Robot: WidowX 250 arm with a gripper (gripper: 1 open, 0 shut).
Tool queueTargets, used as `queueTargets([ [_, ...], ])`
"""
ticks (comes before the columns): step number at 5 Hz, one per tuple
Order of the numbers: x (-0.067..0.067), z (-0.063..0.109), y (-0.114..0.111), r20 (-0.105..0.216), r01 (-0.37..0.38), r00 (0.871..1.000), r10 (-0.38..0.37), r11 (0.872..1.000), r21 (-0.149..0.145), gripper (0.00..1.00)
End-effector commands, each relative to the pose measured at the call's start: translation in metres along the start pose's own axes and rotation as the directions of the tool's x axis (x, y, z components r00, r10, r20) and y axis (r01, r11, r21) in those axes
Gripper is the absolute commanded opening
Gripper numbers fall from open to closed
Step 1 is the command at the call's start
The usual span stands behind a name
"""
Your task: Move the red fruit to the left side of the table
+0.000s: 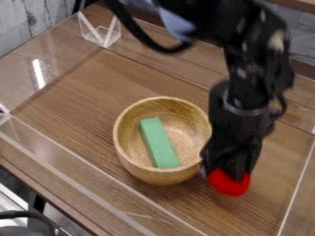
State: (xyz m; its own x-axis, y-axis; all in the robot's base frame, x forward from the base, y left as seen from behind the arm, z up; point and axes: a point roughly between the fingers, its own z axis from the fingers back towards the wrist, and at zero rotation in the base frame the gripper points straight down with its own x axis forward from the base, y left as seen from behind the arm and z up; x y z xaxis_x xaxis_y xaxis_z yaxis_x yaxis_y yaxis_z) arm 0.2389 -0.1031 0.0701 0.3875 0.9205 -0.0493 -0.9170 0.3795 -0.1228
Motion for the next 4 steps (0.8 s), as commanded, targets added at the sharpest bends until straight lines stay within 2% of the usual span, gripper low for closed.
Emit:
queueTargets([
  [1, 0.026, 0.039, -0.015, -0.012, 0.007, 1.000, -0.008, 0.996, -0.089, 0.00],
  [2, 0.060, 0.057, -0.014, -0.007, 0.005, 1.000, -0.006, 0.992, -0.124, 0.00],
  [3, 0.097, 0.066, -0.009, 0.004, 0.015, 1.000, -0.015, 0.988, -0.151, 0.00],
  [4, 0.137, 0.073, 0.000, 0.029, 0.015, 1.000, -0.010, 0.985, -0.171, 0.00],
])
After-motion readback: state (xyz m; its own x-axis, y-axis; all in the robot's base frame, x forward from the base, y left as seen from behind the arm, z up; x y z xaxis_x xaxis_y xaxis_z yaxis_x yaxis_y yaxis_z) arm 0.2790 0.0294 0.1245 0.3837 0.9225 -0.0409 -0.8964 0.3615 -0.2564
